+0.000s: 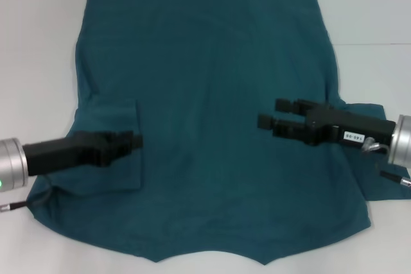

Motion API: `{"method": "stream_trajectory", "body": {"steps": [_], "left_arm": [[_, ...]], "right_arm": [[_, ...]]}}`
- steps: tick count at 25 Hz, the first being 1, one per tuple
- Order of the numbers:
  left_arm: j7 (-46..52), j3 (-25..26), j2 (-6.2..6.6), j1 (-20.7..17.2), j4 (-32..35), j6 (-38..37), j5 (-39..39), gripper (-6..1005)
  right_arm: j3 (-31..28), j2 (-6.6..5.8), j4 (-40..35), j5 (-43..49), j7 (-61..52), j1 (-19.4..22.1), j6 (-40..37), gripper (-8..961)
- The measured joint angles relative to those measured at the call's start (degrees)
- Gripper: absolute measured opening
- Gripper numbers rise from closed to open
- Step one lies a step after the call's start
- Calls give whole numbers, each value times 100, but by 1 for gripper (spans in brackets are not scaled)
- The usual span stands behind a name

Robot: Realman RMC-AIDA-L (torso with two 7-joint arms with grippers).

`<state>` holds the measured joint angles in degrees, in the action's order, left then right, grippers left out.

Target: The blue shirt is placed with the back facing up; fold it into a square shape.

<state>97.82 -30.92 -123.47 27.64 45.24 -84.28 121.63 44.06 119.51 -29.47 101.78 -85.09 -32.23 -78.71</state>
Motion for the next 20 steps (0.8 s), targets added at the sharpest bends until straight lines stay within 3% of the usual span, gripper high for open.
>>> {"method": "stream_trajectory", "body": {"steps": [6,7,8,15,20], "left_arm": [[-519,-43,-31,64,-181,55,-473,214],[-588,-42,-33,79,-217,58,-489,330],[-712,-43,-41,105,-283,61,-522,446],[-1268,-136,-45,221,-573,25,-593,646],[-1409,-639,-31,235,-536,17,-513,873]], "right_arm": [[-234,-95,-86,14,-739,216,259,825],[-253,-131,-105,19,-890,266,281,825],[-272,-183,-129,26,-1069,327,307,825],[-296,-582,-432,268,-2478,674,439,824],[-310,-879,-679,805,-3466,777,448,824]]}}
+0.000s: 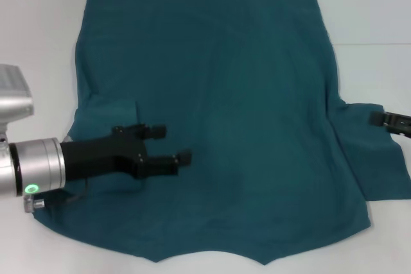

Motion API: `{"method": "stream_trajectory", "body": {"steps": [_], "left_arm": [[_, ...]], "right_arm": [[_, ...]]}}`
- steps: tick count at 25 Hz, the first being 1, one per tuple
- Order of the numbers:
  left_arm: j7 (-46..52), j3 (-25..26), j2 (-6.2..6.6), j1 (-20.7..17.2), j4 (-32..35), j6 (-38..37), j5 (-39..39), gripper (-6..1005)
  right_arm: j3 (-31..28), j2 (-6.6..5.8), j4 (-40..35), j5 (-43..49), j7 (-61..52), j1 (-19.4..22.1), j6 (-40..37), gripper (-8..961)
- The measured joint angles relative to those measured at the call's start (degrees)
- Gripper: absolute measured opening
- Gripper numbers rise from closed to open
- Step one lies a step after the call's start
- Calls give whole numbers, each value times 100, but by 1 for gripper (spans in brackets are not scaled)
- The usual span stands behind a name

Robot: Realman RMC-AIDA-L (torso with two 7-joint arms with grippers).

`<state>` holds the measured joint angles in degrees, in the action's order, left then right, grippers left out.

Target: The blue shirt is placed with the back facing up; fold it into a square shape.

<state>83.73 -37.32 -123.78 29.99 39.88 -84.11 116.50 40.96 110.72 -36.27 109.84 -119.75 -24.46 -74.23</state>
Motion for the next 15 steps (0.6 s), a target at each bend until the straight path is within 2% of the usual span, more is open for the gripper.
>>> {"method": "stream_trajectory", "body": {"steps": [2,5,15], "left_arm": [[-146,-159,-3,-11,26,-8,63,891],[-375,-418,-10,-47,48,-17,124,919],[-508,-465,-15,-73,7,70,313,917]], "right_arm": [[-12,-104,-29,257,-367,-14,1,824],[-65,-158,-97,590,-789,-31,35,825],[-309,-51,-123,912,-1214,55,478,824]]}}
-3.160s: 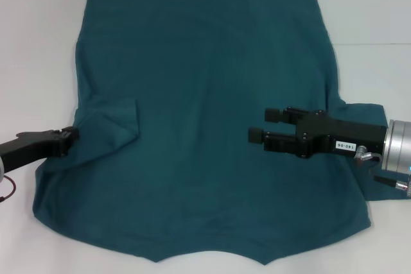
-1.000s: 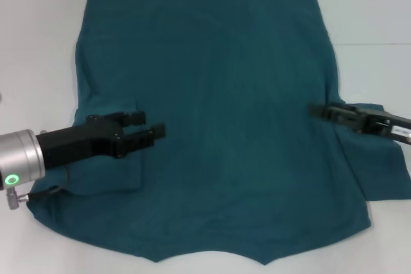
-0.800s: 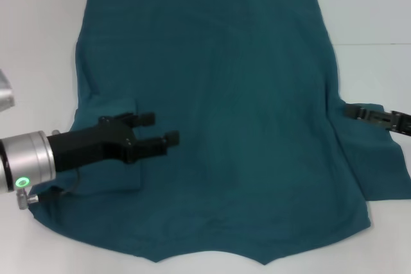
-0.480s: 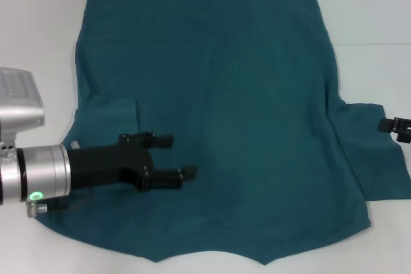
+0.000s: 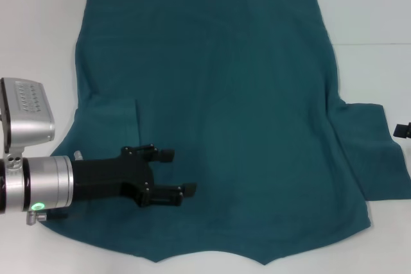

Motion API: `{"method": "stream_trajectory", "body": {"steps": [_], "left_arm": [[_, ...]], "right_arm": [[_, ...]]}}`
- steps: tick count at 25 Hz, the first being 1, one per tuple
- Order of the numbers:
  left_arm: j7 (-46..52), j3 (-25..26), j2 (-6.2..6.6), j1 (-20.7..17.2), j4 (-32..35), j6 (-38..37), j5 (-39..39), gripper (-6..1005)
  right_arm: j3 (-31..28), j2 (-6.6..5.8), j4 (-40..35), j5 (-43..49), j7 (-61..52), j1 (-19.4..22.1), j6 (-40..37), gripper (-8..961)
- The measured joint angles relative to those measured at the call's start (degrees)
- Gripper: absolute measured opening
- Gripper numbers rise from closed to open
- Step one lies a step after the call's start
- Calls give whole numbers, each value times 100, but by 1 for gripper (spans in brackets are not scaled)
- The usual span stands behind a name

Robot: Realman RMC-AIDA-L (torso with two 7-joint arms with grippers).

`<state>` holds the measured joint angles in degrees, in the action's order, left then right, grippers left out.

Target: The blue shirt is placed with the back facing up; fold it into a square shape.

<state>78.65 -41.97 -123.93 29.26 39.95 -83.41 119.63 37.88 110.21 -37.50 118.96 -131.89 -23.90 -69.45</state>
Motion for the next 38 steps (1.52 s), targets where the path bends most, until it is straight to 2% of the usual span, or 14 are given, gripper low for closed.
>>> {"method": "stream_trajectory", "body": {"steps": [12,25,36,38], "left_arm": [[4,-5,-8,9,-4,1,42,914],[26,-1,-9,0,-5,63,42,912],[23,23,-9,0,-5,113,42,909],[27,27,-9,0,-5,123,42,909]], "right_arm": [[-21,232,88,10,58,32,461,825],[-1,291,258,14,181,-99,583,816],[132,353,382,328,229,-307,726,598],[109,391,341,328,295,-316,706,518]]}}
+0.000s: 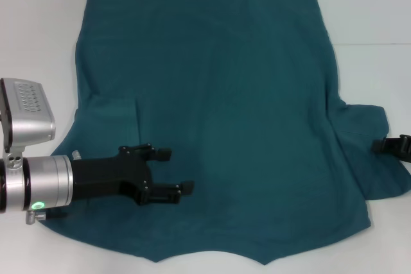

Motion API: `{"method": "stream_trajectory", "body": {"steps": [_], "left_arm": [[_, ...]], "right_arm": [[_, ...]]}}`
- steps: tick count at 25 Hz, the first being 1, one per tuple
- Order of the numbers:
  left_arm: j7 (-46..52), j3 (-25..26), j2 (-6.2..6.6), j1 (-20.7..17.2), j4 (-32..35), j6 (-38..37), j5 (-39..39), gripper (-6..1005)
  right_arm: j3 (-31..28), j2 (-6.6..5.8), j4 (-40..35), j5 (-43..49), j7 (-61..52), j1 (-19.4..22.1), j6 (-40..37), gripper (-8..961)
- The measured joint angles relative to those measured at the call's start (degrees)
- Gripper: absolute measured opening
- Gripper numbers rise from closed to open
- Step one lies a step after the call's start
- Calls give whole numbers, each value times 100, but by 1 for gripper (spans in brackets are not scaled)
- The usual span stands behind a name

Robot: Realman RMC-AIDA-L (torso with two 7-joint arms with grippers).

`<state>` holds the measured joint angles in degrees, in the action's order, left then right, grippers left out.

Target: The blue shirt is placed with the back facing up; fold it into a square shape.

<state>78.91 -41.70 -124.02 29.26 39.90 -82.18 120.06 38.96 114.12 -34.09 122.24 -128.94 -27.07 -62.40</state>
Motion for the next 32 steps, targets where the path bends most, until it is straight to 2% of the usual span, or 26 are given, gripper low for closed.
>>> {"method": "stream_trajectory", "body": {"steps": [4,6,12,21,32], "left_arm": [[2,10,0,0,0,18,0,908],[3,12,0,0,0,29,0,908],[10,13,0,4,0,104,0,906],[78,19,0,17,0,129,-39,904],[175,22,0,41,0,161,-45,902]], "right_arm": [[-30,16,-27,-25,32,-14,-24,357],[-33,16,-48,-43,31,-15,-26,138],[-143,-17,-71,-76,45,-18,5,10],[-678,-35,-140,-78,340,0,20,15],[-908,-184,-152,-78,628,-202,50,26]]}}
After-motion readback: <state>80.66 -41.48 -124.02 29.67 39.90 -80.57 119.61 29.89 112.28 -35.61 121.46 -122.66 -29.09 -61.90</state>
